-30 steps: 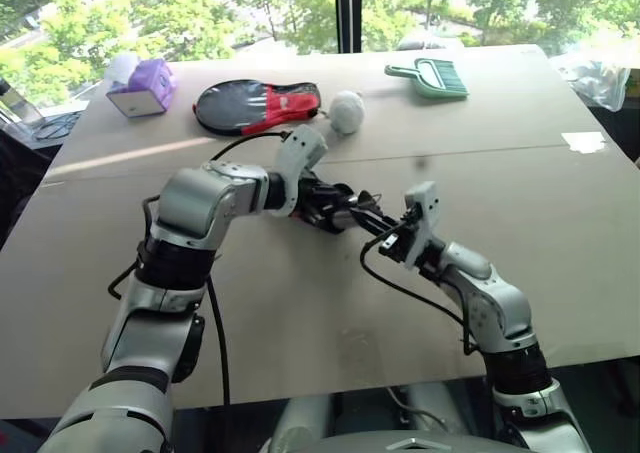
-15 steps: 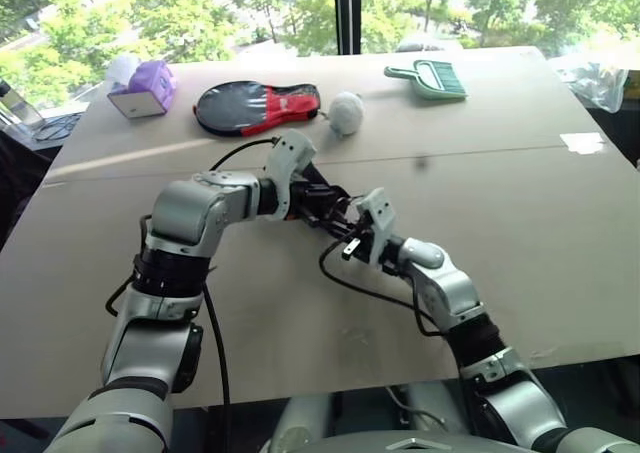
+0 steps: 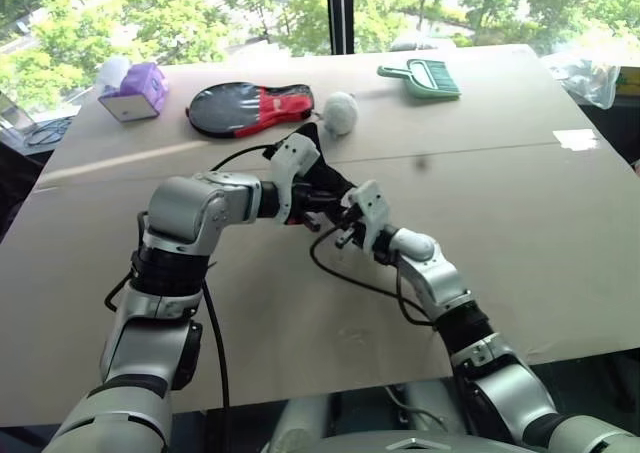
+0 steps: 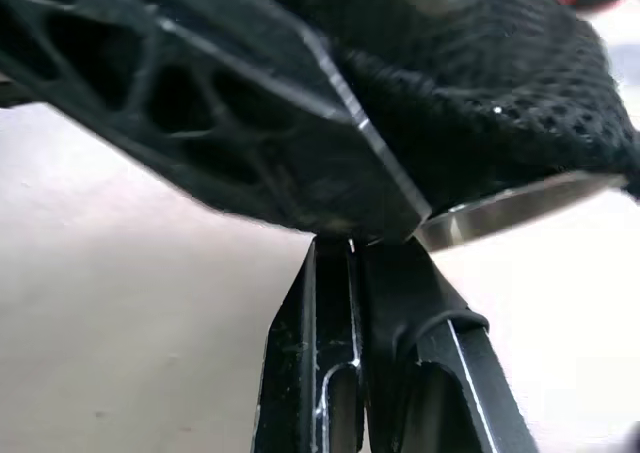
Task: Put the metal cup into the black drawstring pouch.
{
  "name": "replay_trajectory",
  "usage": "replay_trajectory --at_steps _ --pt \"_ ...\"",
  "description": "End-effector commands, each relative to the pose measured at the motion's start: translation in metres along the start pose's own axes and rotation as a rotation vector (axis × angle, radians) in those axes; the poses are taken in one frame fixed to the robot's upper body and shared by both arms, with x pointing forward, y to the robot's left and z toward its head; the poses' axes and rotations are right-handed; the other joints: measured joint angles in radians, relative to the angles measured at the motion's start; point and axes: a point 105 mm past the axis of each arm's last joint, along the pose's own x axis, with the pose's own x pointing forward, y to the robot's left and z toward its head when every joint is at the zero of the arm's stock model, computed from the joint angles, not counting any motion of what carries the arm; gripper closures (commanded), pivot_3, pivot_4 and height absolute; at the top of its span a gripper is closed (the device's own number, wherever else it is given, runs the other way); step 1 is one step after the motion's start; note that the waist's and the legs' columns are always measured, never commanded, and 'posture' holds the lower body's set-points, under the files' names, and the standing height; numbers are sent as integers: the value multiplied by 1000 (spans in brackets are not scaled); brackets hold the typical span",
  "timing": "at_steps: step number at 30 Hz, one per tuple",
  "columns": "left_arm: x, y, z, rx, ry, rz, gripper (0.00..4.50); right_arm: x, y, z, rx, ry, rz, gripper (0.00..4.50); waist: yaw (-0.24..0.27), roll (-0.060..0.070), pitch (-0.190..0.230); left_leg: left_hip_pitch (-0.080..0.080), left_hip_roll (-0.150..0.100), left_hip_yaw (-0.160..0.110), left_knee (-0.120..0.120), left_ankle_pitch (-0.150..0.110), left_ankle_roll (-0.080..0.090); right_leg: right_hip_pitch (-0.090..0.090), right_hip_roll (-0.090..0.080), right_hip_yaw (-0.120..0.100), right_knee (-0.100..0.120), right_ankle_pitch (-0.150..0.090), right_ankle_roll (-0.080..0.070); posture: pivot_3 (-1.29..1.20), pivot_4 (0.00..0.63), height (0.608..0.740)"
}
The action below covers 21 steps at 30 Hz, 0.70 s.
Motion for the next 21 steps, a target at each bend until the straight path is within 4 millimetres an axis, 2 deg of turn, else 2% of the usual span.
replay_trajectory --at_steps 1,4,6,9,14,18,21 --pt "-6 -7 15 -9 -43 -25 4500 8 12 35 -287 -87 95 4428 -2 0 0 0 0 0 0 0 0 0 0 0 0 0 0 0 150 740" --pt "-9 -2 23 -56 -79 -22 4500 4 23 42 -425 -103 181 4428 -1 0 0 0 0 0 0 0 0 0 0 0 0 0 0 0 150 740" --pt "-11 0 30 -84 -113 -21 4500 -2 29 46 -454 -117 236 4428 -1 0 0 0 0 0 0 0 0 0 0 -1 0 0 0 0 150 740" --pt "-13 4 33 -119 -127 -21 4500 -4 29 49 -517 -103 266 4428 -3 0 0 0 0 0 0 0 0 0 0 -1 0 0 0 0 150 740" --pt "-7 -4 25 -123 -106 -42 4500 8 16 39 -615 -43 239 4428 -1 0 0 0 0 0 0 0 0 0 0 -1 0 0 0 0 150 740" --pt "-11 3 14 -164 -101 -23 4500 -3 5 39 -578 -41 188 4428 -1 0 0 0 0 0 0 0 0 0 0 0 0 0 0 0 150 740" --pt "-9 4 7 -174 -98 -25 4500 -3 5 35 -606 -28 184 4428 -2 0 0 0 0 0 0 0 0 0 0 0 -1 0 0 0 150 740"
